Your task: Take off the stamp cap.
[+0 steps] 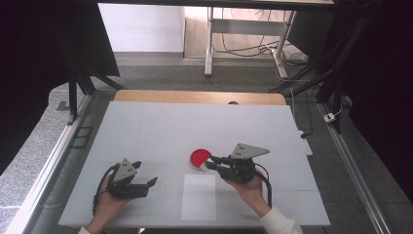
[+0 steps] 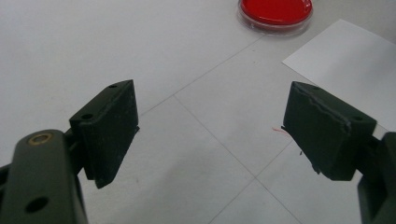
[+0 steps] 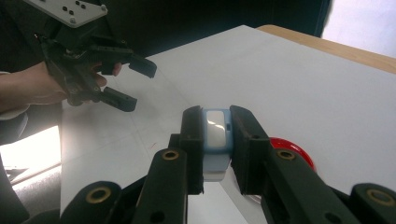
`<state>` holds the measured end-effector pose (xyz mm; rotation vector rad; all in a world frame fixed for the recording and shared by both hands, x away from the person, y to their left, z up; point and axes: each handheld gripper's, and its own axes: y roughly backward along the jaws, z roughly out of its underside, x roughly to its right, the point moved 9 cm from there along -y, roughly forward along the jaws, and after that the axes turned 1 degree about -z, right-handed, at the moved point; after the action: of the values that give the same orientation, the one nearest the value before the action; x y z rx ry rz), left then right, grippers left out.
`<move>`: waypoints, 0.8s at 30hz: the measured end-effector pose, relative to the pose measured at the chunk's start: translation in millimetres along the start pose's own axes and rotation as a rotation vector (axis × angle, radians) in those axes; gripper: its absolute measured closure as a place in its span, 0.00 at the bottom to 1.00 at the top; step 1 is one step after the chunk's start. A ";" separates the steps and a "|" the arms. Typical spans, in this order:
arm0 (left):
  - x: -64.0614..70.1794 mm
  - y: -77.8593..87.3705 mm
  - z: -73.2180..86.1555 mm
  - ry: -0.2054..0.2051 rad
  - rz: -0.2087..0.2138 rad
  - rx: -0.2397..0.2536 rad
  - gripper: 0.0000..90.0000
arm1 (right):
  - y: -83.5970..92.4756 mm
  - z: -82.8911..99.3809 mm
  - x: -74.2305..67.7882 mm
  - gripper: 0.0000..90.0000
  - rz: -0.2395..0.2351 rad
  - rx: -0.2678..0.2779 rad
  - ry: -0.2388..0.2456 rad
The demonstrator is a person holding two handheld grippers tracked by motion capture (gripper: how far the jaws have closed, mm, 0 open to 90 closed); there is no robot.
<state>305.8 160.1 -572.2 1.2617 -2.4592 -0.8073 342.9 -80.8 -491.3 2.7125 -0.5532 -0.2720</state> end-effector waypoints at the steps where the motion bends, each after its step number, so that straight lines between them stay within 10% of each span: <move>1: 0.3 -0.1 -0.7 -0.003 -0.002 0.000 0.20 | 0.5 -0.5 -0.2 0.84 0.002 0.002 0.002; 24: 38.2 -7.2 -43.3 -0.036 0.051 0.041 0.24 | 2.1 -0.8 6.8 0.84 0.025 0.016 -0.011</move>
<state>308.2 110.5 -542.0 1.2027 -2.5382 -0.7770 348.5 -85.2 -490.6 2.7188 -0.5945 -0.2780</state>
